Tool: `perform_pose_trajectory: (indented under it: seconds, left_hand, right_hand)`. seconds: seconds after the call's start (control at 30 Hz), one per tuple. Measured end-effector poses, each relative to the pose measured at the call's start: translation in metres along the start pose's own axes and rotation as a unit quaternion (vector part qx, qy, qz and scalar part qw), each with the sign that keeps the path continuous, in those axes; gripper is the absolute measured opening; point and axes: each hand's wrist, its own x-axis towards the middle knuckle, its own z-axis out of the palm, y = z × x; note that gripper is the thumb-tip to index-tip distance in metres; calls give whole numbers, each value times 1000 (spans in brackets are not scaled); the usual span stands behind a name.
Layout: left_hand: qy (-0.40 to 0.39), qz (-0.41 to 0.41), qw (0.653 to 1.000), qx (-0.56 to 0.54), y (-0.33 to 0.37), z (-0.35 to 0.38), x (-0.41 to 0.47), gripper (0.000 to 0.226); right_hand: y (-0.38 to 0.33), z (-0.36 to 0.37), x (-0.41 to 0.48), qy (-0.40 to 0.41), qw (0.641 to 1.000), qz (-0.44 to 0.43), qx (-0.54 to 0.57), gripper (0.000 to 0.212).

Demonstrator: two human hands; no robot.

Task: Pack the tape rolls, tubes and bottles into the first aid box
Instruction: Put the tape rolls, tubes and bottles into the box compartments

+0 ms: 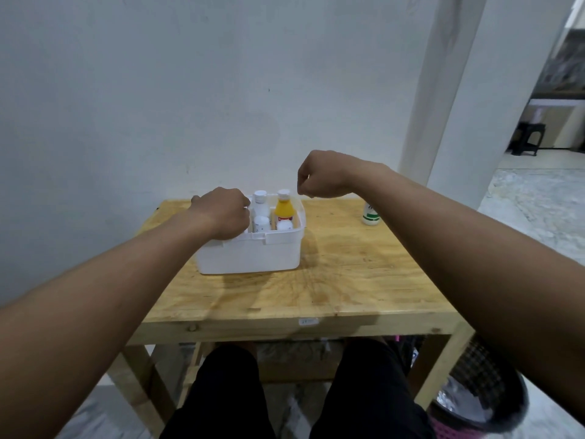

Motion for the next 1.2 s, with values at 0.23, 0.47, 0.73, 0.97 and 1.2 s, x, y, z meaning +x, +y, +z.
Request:
perform_pose_trajectory:
  seconds: [0.23, 0.47, 0.73, 0.97, 1.2]
  left_hand:
    - [16, 6, 1000, -6, -2, 3, -3, 39]
    - [38, 16, 999, -4, -5, 10, -4, 41]
    - [42, 25, 999, 5, -6, 14, 0, 35]
    - [46, 20, 999, -4, -5, 12, -7, 35]
    - [73, 25, 996, -38, -2, 17, -32, 38]
  right_hand:
    - [41, -2, 3, 85, 994, 65, -5, 33]
    - [95, 5, 8, 64, 979, 145, -129, 45]
    - [125, 21, 14, 18, 970, 189, -152, 16]
    - [127, 19, 11, 45, 973, 185, -133, 21]
    - [91, -11, 12, 71, 985, 140, -75, 33]
